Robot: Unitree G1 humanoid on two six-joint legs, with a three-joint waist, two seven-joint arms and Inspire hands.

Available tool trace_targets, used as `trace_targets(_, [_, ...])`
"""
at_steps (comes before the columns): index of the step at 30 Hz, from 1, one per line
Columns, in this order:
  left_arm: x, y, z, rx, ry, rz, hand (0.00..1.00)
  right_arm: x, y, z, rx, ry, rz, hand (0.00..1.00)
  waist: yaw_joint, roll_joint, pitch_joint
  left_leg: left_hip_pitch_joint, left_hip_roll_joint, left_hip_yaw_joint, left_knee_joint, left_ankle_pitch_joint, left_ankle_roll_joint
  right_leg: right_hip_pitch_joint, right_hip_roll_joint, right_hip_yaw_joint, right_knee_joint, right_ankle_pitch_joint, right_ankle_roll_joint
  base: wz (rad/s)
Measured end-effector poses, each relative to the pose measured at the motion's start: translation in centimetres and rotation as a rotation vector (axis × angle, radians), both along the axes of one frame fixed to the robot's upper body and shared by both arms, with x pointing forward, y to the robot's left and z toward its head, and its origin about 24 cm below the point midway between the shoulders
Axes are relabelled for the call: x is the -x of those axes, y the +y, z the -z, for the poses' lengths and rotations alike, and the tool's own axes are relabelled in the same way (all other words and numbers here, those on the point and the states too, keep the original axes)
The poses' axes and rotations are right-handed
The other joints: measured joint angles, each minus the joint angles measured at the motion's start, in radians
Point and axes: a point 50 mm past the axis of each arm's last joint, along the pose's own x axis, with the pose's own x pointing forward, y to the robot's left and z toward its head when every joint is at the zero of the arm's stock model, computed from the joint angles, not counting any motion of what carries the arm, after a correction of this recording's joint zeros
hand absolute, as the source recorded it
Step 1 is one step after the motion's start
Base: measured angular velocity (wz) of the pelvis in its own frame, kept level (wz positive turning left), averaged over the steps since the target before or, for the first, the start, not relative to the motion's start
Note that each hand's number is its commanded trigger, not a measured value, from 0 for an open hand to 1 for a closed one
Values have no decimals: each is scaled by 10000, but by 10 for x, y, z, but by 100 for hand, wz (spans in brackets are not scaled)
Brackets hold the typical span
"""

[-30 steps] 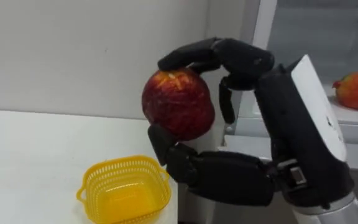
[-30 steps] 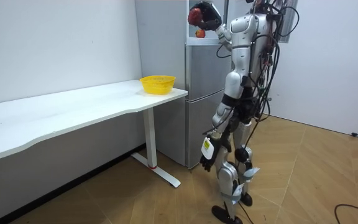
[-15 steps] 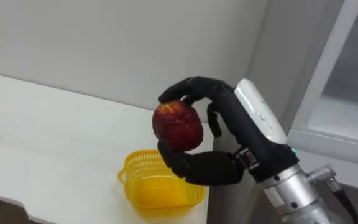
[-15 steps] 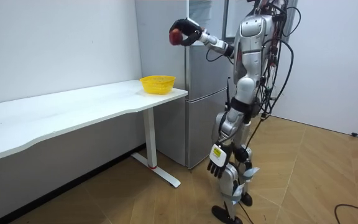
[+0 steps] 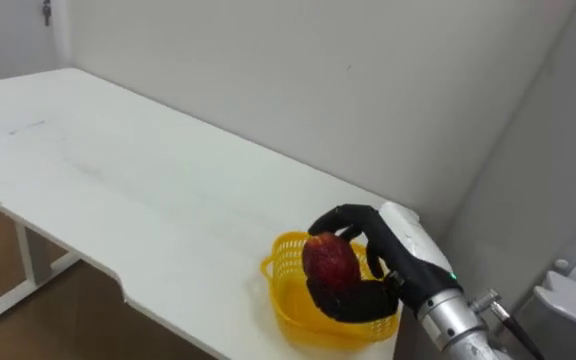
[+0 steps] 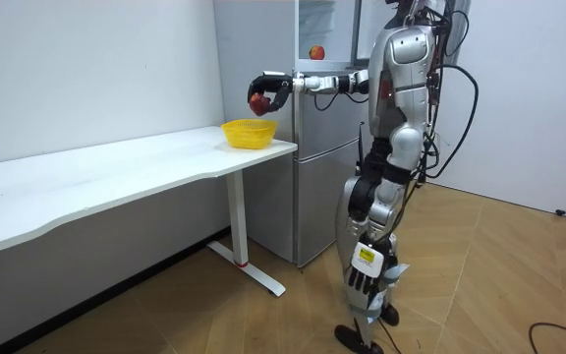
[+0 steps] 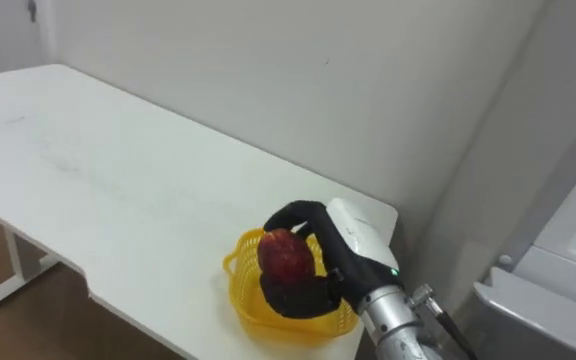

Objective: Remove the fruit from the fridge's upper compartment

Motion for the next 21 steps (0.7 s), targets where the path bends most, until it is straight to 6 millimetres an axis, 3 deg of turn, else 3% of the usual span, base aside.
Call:
trace_targets(1, [1,0,0,6,3,-41,0,0,-1,1,24,18,61,100,-1,3,16,-10,-5,-11,12,0,0,10,-6,-17,0,-2,3,8])
trace_targets(3, [-1,0,0,5,-87,-135,0,-5,-6,3,80,118,283,100,-10,5,133,-51,-13,-11,80,0,0,32,-9,-30,-7,-7,12,4])
trace_targets(4, [-2,0,0,4,-126,-149,0,-5,-7,3,108,145,346,100,-3,-7,145,-81,-19,-16,71,0,-1,18,-12,-40,-11,-10,16,0])
trace_targets(11, [2,4,-3,-153,-207,-222,0,-9,-25,23,111,1140,1056,100,26,-238,38,-295,-117,-108,96,60,27,-81,-110,-285,-30,-23,32,7])
trace_targets(14, [6,5,-3,-230,-99,-263,0,-12,-34,29,-495,1680,1421,100,109,-291,37,-287,-132,-120,101,72,45,-80,-123,-303,-6,-22,34,2])
trace_targets(15, [6,6,-3,-258,-55,-276,0,-12,-37,32,-687,1884,1548,95,150,-302,37,-300,-136,-177,123,72,45,-78,-129,-337,-2,-22,34,3])
trace_targets(16, [6,7,-3,-271,-46,-276,0,-12,-37,33,-709,1948,1600,79,168,-309,40,-319,-141,-226,132,72,45,-78,-134,-379,-3,-21,34,10])
trace_targets(18, [7,10,-4,-338,18,-286,0,-12,-40,36,-861,2137,1719,58,155,-342,51,-340,-137,-298,143,76,37,-78,-127,-442,-2,-22,34,9])
trace_targets(19, [7,10,-4,-332,31,-307,0,-12,-40,36,-880,2144,1721,15,155,-342,52,-345,-135,-307,143,77,35,-78,-126,-459,-3,-21,34,4])
trace_targets(20, [8,10,-4,-314,39,-369,0,-13,-40,36,-894,2145,1715,0,156,-341,52,-350,-135,-313,142,79,32,-77,-126,-510,-4,-22,34,6])
trace_targets(21, [8,11,-5,-318,27,-446,0,-13,-39,35,-894,2145,1702,0,156,-342,51,-352,-134,-321,141,80,31,-72,-123,-522,-3,-22,34,5])
